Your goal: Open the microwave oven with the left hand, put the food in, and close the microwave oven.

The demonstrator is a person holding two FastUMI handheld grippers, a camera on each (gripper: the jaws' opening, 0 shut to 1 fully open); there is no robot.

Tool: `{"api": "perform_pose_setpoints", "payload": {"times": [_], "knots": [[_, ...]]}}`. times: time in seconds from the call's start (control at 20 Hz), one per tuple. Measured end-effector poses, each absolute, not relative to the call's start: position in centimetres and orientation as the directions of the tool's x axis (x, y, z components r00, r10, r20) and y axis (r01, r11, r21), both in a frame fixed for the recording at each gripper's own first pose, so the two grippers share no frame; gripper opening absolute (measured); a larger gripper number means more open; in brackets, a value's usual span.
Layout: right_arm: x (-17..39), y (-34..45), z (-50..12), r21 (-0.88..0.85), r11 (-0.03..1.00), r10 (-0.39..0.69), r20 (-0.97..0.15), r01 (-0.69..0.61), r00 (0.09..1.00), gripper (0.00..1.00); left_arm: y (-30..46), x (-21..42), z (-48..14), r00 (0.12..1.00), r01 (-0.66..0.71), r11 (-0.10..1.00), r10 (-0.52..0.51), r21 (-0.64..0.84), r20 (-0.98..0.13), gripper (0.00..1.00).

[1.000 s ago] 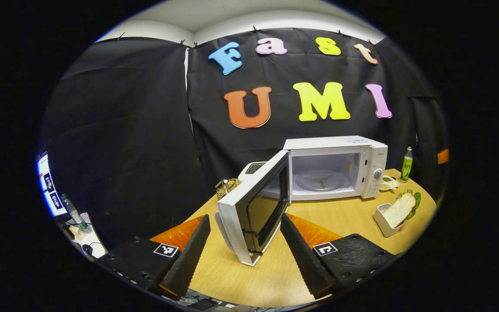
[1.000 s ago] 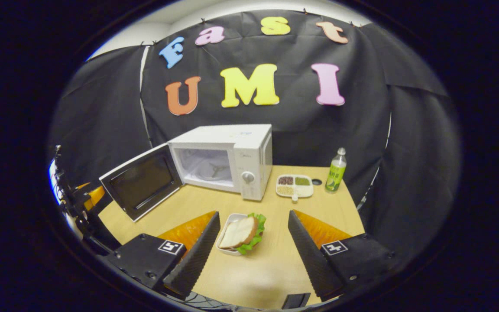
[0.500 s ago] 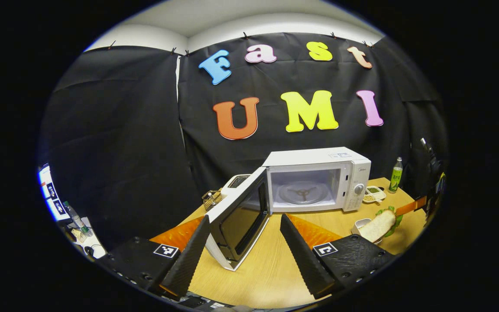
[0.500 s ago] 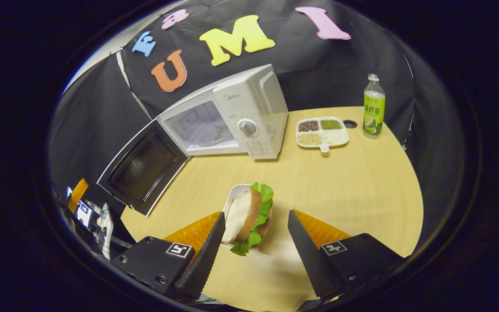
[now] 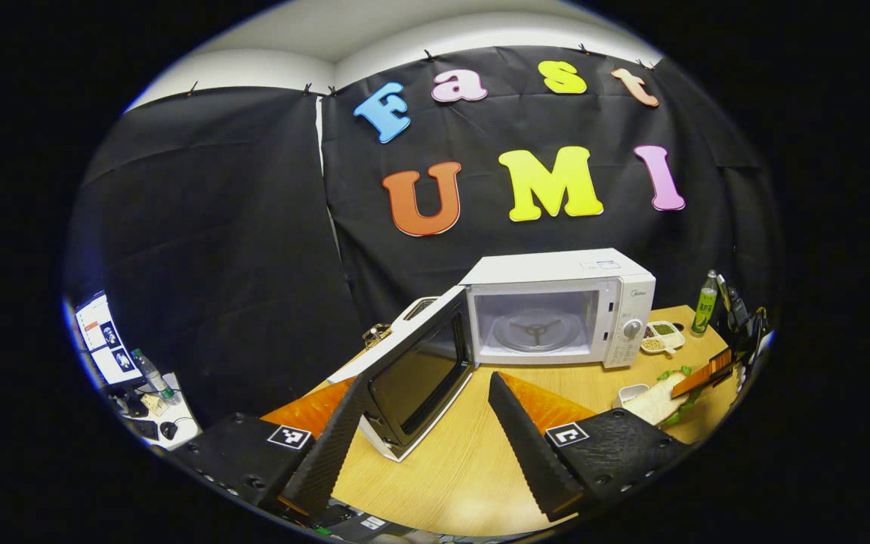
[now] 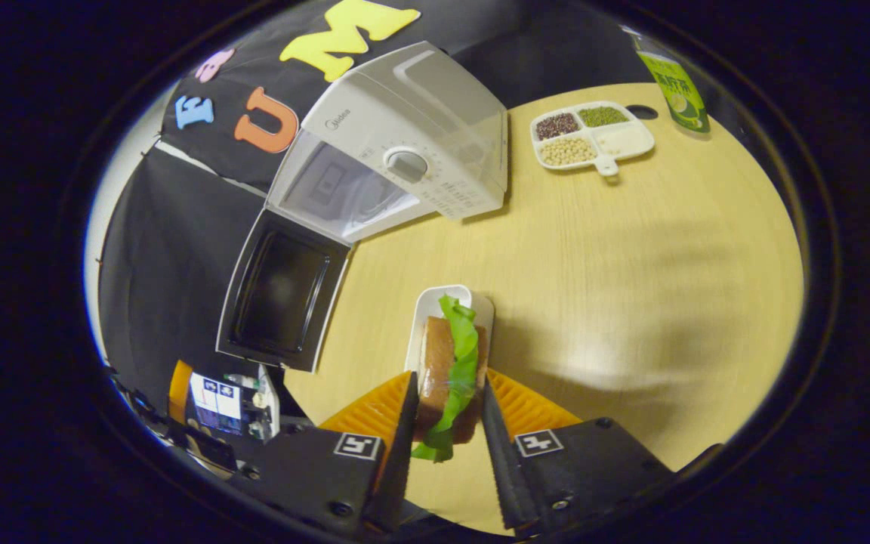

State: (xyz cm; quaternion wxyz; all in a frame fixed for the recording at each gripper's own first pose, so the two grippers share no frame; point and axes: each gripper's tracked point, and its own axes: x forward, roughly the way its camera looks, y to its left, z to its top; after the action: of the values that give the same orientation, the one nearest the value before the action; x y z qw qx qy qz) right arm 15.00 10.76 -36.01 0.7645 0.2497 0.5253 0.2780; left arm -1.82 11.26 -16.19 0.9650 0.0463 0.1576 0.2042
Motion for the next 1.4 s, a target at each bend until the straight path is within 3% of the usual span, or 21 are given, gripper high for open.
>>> {"api": "perform_pose_setpoints", "payload": {"times": [0.2,0.25,0.45,0.95,1.25,1.4], "knots": [[14.9,10.8,-35.0,0.696,0.705,0.703,-0.663,-0.134,0.257,0.31,11.9,-2.3,-15.5,0.863,-0.394,0.905,0.424,0.161,-0.273,0.97],[15.0,10.7,-34.5,0.698,0.703,0.705,-0.659,-0.137,0.262,0.39,12.2,-2.4,-15.5,0.863,-0.397,0.904,0.426,0.157,-0.272,0.96],[15.2,11.4,-30.8,0.725,0.674,0.725,-0.611,-0.142,0.319,0.37,12.9,-2.3,-15.7,0.879,-0.371,0.919,0.393,0.131,-0.269,0.97],[17.8,21.6,-21.7,0.818,0.57,0.645,-0.39,-0.074,0.657,0.37,15.8,0.3,-15.6,0.955,-0.082,0.986,0.119,0.146,-0.272,0.97],[24.9,29.9,-23.5,0.846,0.532,0.468,-0.263,-0.031,0.844,0.37,17.5,0.5,-15.8,0.967,-0.005,0.992,0.037,0.125,-0.252,0.97],[29.2,34.0,-25.0,0.883,0.47,0.407,-0.206,-0.01,0.89,0.37,18.6,0.5,-16.5,0.967,0.0,0.992,0.032,0.126,-0.252,0.97]]}}
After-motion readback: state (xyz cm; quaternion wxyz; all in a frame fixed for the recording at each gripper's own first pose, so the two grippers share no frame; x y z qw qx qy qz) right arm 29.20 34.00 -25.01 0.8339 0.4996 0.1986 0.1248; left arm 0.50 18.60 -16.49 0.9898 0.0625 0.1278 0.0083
